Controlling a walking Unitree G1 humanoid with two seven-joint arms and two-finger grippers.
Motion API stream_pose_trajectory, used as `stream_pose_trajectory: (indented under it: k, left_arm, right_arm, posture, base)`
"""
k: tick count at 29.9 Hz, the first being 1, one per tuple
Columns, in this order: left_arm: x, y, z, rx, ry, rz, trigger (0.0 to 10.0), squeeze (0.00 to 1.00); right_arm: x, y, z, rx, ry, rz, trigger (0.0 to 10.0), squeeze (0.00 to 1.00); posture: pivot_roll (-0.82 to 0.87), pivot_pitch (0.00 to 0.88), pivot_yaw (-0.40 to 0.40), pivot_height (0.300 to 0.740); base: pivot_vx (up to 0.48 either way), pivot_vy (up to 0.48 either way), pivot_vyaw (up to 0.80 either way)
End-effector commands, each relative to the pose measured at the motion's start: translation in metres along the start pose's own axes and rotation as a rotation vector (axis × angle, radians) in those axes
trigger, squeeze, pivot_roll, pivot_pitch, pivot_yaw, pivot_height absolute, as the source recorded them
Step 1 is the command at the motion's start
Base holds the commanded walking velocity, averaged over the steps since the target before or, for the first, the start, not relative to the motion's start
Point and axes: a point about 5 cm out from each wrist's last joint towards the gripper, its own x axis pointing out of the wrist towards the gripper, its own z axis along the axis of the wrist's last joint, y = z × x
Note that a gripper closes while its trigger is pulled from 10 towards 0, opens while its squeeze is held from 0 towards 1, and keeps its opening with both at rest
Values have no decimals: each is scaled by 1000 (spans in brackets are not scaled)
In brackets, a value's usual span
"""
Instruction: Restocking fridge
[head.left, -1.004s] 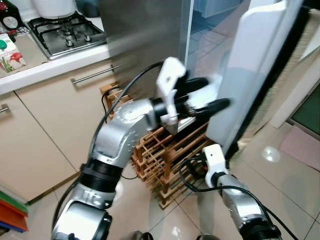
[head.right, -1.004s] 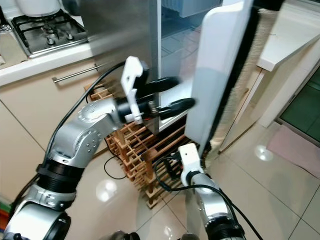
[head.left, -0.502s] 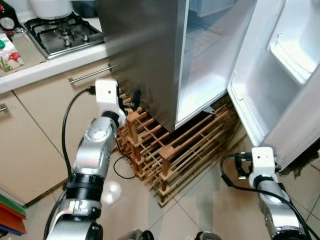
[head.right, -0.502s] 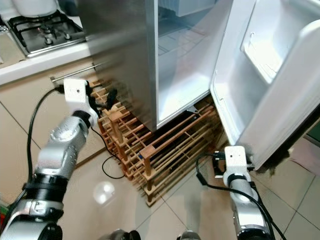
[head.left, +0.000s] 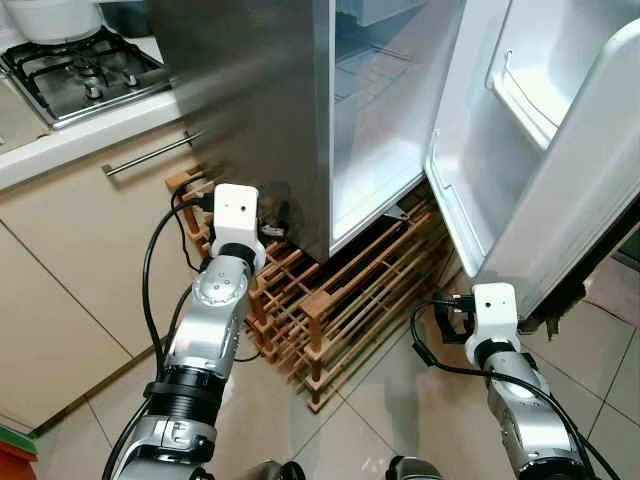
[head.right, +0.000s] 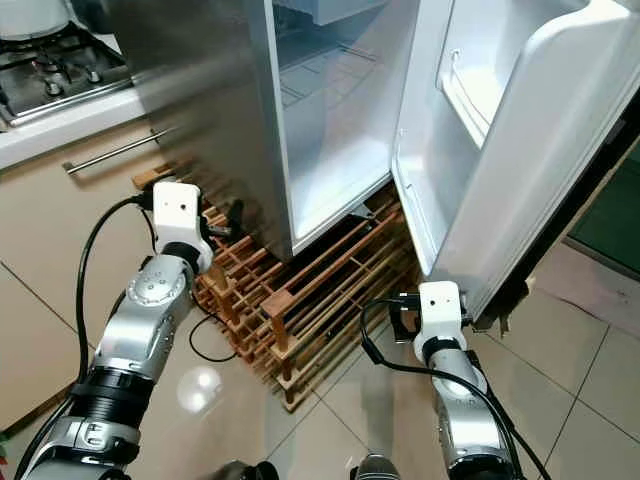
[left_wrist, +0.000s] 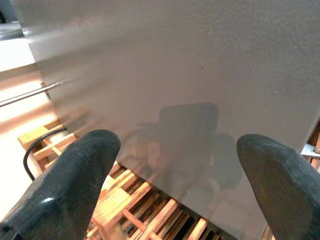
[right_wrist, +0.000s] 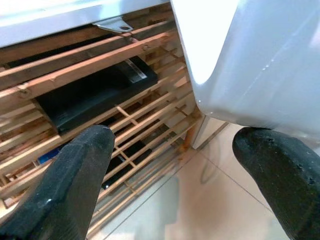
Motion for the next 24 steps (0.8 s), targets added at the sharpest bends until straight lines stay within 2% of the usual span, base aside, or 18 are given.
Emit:
stream_pose_trajectory:
  k: [1, 5, 6, 8, 9, 13, 15, 18, 20, 22, 24]
  left_arm:
    - [3, 2, 3, 7, -13, 14, 10000, 0]
    - [4, 4, 3, 6, -12, 22, 10000, 0]
    - [4, 4, 3, 6, -11, 24, 10000, 0]
    - [4, 3, 2, 7, -9, 23, 10000, 0]
    - [4, 3, 2, 7, -9, 23, 10000, 0]
    - [4, 3, 0, 8, -6, 19, 10000, 0]
    - [4, 3, -1, 7, -3, 17, 10000, 0]
    - [5, 3, -3, 5, 7, 14, 10000, 0]
    - [5, 2, -3, 2, 9, 11, 10000, 0]
    - [5, 0, -4, -3, 11, 0, 10000, 0]
    - [5, -1, -4, -4, 12, -2, 10000, 0]
  right_arm:
    - [7, -15, 47, -58, -204, -51, 10000, 0]
    - [5, -23, 41, -102, -181, -83, 10000, 0]
    - [4, -31, 36, -136, -155, -132, 10000, 0]
    - [2, -41, 29, -152, -124, -176, 10000, 0]
    - [2, -41, 29, -152, -124, -176, 10000, 0]
    - [-6, -64, 17, -187, -66, -277, 10000, 0]
    - [-8, -71, 14, -193, -49, -303, 10000, 0]
    - [-10, -71, 10, -214, -15, -275, 10000, 0]
    - [-10, -67, -3, -239, 82, -216, 10000, 0]
    - [-14, -60, -26, -252, 238, -130, 10000, 0]
    - [-16, -57, -34, -260, 279, -98, 10000, 0]
  posture:
    - [-131, 0, 47, 740]
    - [-132, 0, 48, 740]
    - [-134, 0, 49, 740]
    - [-134, 0, 49, 740]
    - [-134, 0, 49, 740]
    - [-139, 0, 53, 740]
    - [-142, 0, 53, 740]
    - [-145, 0, 53, 740]
    - [-149, 0, 53, 740]
    - [-151, 0, 51, 740]
    - [-152, 0, 51, 740]
  base:
    - [0, 0, 0]
    - [0, 0, 0]
    - [0, 0, 0]
    - [0, 0, 0]
    - [0, 0, 0]
    - [0, 0, 0]
    - [0, 0, 0]
    - [0, 0, 0]
    - [0, 0, 0]
    - [0, 0, 0]
    - [0, 0, 0]
